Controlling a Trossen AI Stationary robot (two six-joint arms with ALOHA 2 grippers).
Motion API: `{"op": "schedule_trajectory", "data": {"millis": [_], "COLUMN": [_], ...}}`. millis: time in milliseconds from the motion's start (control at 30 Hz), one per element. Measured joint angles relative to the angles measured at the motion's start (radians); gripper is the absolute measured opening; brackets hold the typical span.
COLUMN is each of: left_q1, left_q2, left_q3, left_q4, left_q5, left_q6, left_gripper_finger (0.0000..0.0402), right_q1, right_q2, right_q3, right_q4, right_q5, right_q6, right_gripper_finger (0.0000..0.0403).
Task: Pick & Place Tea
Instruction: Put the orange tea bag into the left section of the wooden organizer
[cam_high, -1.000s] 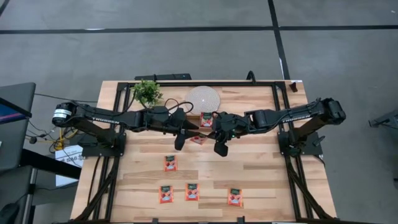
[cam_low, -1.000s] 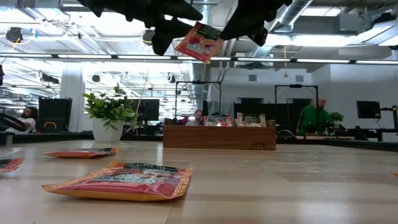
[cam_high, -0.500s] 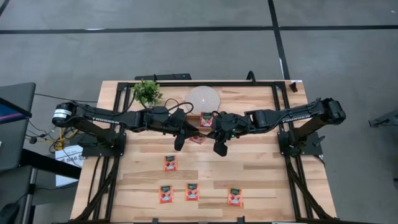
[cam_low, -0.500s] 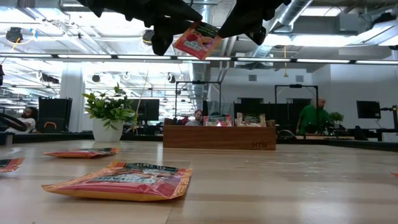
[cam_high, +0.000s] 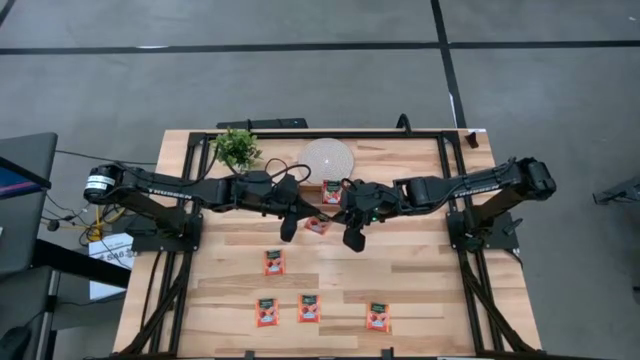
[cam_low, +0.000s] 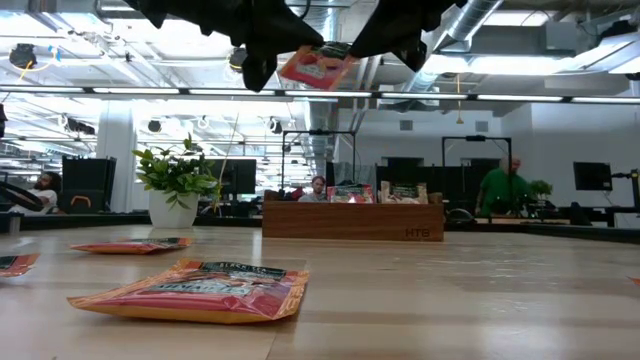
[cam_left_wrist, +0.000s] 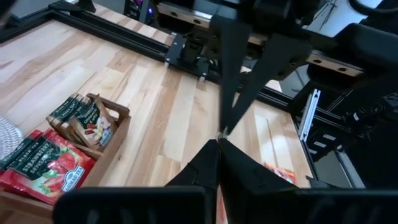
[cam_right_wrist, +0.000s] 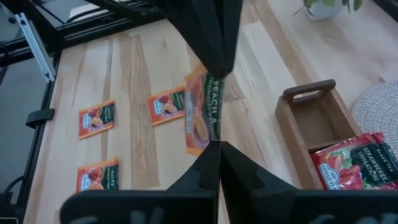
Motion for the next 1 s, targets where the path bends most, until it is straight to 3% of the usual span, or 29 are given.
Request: {"op": "schedule_trajectory", "data": {"millis": [600,1000], "left_q1": [0.000,0.028], "left_q2": [0.000,0.000], "left_q3": [0.000,0.000], "left_q4": [-0.005,-0.005], "left_q5": [-0.063,-0.114], "left_q6": [-0.011,-0.004], "left_gripper_finger": [0.0000,0.0000], "right_q1": [-0.013,-0.012], "right_q2": [0.000,0.000], "right_q3": [0.000,0.000], "right_q4": [0.000,-0.195], "right_q5": [-0.007,-0.004], "right_q6": [-0.002,0.007], "right_gripper_finger": [0.0004,0.0092]}}
